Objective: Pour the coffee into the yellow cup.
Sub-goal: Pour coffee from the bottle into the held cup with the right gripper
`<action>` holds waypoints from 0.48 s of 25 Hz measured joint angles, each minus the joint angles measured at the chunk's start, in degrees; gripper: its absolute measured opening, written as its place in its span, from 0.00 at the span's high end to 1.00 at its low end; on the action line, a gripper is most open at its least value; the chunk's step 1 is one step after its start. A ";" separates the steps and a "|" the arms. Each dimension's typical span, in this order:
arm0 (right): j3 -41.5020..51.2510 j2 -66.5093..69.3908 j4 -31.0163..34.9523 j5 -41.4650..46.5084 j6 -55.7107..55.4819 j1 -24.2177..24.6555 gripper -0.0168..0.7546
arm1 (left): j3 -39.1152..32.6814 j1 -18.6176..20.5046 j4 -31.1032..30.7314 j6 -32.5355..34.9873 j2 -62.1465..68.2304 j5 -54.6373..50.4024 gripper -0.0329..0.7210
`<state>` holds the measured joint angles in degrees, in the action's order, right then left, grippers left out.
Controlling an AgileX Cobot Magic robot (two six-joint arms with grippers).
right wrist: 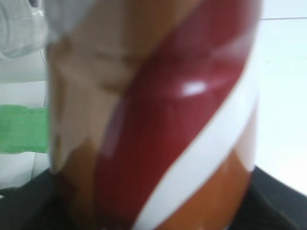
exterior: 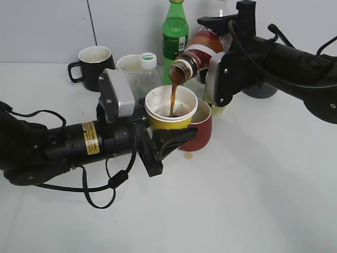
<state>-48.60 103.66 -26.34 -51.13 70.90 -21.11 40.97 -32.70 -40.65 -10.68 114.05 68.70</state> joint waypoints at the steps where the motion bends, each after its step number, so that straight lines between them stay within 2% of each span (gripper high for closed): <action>1: 0.00 0.00 0.00 -0.18 0.00 0.00 0.32 | 0.00 0.00 0.00 0.00 0.00 0.00 0.40; 12: 0.00 0.00 0.00 -0.18 -0.61 0.00 0.32 | 0.00 0.00 0.00 0.00 0.00 0.00 0.40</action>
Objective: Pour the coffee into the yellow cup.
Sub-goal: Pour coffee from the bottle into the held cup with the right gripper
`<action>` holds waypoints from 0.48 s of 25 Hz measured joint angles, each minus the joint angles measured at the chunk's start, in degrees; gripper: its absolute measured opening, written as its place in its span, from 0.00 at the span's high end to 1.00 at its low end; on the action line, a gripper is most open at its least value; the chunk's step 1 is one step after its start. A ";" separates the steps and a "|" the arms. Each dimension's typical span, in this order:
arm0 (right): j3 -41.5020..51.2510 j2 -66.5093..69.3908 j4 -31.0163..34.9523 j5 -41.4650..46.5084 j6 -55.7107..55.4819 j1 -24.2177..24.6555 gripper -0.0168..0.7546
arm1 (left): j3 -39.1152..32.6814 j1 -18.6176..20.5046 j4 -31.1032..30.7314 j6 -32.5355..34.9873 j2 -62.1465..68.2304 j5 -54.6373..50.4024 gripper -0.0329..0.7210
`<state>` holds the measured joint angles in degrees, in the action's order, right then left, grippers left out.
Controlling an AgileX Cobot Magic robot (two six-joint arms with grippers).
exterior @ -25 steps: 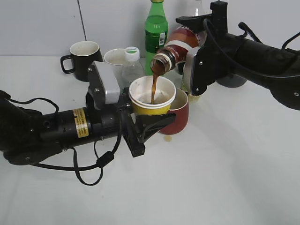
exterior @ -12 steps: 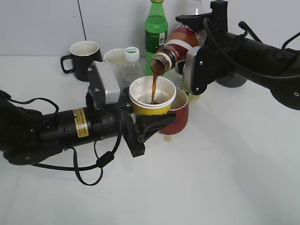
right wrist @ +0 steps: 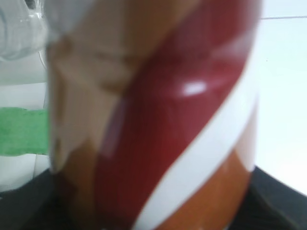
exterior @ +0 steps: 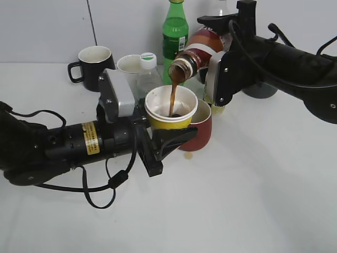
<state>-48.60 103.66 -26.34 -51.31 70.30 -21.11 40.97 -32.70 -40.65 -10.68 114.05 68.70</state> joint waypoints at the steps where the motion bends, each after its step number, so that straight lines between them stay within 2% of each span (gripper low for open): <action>1: 0.00 0.00 0.00 0.00 -0.86 0.00 0.32 | 0.00 0.00 0.00 0.00 0.00 0.00 0.40; 12: 0.00 0.00 0.00 0.16 -16.58 0.00 0.32 | 0.00 0.00 2.64 0.00 0.00 0.06 0.40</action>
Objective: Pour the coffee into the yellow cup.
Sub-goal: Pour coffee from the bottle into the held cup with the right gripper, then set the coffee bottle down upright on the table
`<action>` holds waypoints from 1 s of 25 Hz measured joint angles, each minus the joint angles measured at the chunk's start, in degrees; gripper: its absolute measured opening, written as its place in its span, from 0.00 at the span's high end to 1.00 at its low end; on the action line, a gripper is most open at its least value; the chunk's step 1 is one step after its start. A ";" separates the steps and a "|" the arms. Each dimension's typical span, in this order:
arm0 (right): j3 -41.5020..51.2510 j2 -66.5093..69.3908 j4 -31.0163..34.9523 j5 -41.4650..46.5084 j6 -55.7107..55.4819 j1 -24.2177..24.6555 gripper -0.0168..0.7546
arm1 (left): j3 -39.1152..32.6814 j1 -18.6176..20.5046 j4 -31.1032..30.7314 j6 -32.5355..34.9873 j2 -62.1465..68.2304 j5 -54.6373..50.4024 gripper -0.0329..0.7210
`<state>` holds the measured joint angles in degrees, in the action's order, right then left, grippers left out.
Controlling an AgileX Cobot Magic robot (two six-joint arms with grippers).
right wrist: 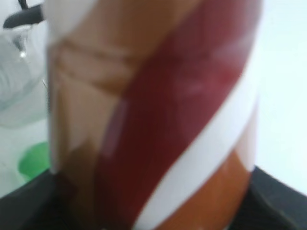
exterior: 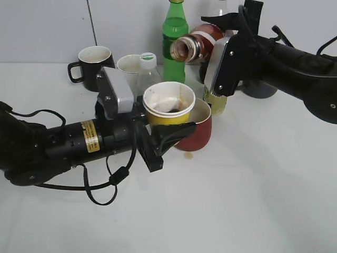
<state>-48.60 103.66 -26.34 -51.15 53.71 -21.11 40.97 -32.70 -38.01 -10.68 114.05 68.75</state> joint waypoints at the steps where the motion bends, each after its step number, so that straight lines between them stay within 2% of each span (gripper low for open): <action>1: 0.00 0.00 0.07 0.00 -2.28 0.00 0.32 | 0.00 0.00 0.71 0.00 -0.04 0.00 0.40; 7: 0.00 0.00 5.82 0.06 -20.58 0.00 0.32 | 0.00 1.96 2.21 0.00 -1.09 0.04 0.40; 14: 2.10 -0.07 19.16 -0.37 -38.39 0.00 0.32 | -2.93 8.61 2.81 0.00 -4.67 0.09 0.40; 21: 11.76 -0.18 30.86 -5.34 -43.81 0.00 0.32 | -6.70 16.34 3.52 0.00 -5.39 -0.02 0.40; 25: 14.95 0.37 34.91 -6.02 -44.24 0.00 0.32 | -6.77 18.01 6.05 0.00 -5.34 -1.75 0.40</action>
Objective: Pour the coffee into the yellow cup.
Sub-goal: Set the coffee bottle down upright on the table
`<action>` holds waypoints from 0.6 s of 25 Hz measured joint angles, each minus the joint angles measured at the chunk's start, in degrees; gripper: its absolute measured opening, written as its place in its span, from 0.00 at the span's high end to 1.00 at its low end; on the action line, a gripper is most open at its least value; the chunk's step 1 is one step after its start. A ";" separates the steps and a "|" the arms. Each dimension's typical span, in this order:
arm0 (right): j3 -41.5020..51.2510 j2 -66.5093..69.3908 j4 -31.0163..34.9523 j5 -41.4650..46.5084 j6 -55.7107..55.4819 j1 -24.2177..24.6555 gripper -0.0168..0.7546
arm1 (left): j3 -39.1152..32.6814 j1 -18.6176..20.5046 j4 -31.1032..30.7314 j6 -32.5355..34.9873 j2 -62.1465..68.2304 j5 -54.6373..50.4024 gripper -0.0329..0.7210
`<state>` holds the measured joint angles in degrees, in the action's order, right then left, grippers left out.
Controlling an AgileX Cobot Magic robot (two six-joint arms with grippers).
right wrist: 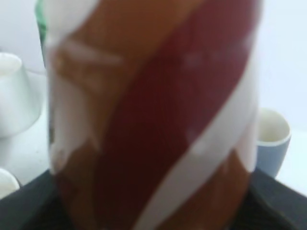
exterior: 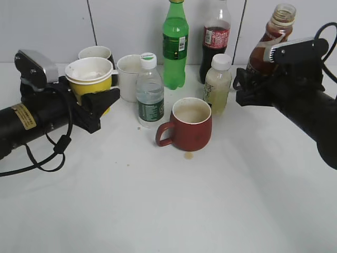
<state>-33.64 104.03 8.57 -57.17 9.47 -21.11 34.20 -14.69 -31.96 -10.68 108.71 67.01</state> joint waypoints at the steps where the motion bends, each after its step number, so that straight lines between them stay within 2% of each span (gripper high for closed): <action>1: 0.35 0.59 0.38 0.00 -0.05 0.00 0.32 | 0.00 0.00 0.95 0.00 0.00 -0.54 0.40; 7: 0.64 6.88 1.41 -2.90 -0.29 0.00 0.32 | 0.00 0.00 8.46 1.43 1.44 -0.79 0.41; 15: 0.24 14.60 1.52 -8.44 -0.48 0.00 0.32 | 4.76 0.00 9.70 2.98 10.37 0.08 0.41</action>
<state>-33.41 118.62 10.09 -65.60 9.00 -21.11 38.96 -14.69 -22.26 -7.71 119.08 67.09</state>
